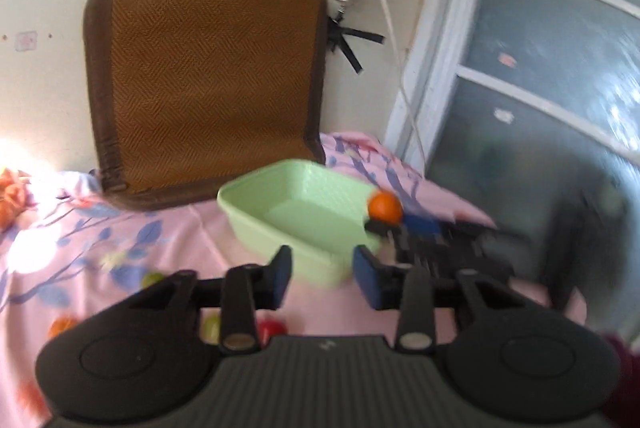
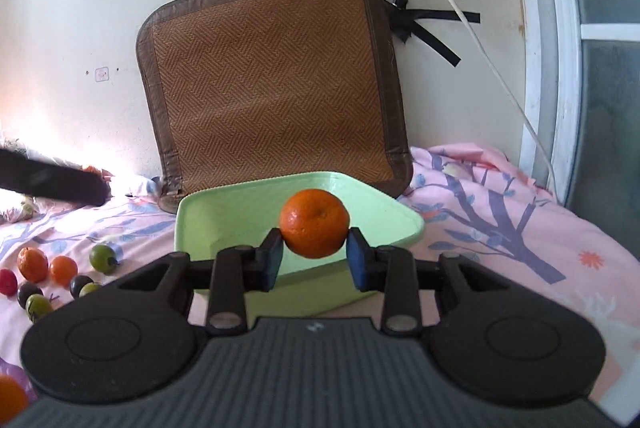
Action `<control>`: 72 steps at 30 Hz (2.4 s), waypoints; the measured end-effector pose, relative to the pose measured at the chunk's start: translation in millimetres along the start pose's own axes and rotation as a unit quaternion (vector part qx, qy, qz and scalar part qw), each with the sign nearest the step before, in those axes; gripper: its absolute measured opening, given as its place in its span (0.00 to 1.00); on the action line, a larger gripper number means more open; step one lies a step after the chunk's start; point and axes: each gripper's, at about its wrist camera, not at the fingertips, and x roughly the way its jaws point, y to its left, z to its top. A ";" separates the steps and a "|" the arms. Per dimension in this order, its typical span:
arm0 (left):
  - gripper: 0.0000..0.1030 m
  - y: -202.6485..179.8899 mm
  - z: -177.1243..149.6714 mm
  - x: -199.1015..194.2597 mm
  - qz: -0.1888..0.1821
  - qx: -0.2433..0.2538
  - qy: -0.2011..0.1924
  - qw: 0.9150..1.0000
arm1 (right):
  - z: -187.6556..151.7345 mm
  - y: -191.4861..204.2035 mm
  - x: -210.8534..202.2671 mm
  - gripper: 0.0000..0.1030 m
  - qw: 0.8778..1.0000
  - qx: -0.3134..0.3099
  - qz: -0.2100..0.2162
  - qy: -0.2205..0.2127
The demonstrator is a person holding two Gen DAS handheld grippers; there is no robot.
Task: Organize fruits
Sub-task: 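Carry both held mandarins over the light green basket with both tools, then open both tools to drop the mandarins into the basket, then move both open tools back toward the remaining fruits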
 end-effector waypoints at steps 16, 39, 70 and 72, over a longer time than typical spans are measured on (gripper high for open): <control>0.39 -20.2 -56.7 -0.3 0.039 0.055 0.084 0.994 | 0.9 2.6 2.3 0.36 1.000 -0.005 0.011 -0.014; 0.42 -3.2 46.1 162.7 0.076 -0.034 0.038 0.996 | 7.1 -2.1 32.6 0.38 0.999 -0.030 -0.014 0.017; 0.57 64.3 -95.3 -80.2 0.224 -0.064 -0.024 0.972 | -14.2 42.1 -50.8 0.51 0.996 0.063 0.064 -0.016; 0.57 62.9 -97.9 -79.1 0.220 -0.057 -0.022 0.974 | -18.5 48.5 -49.4 0.53 0.994 0.080 0.079 -0.008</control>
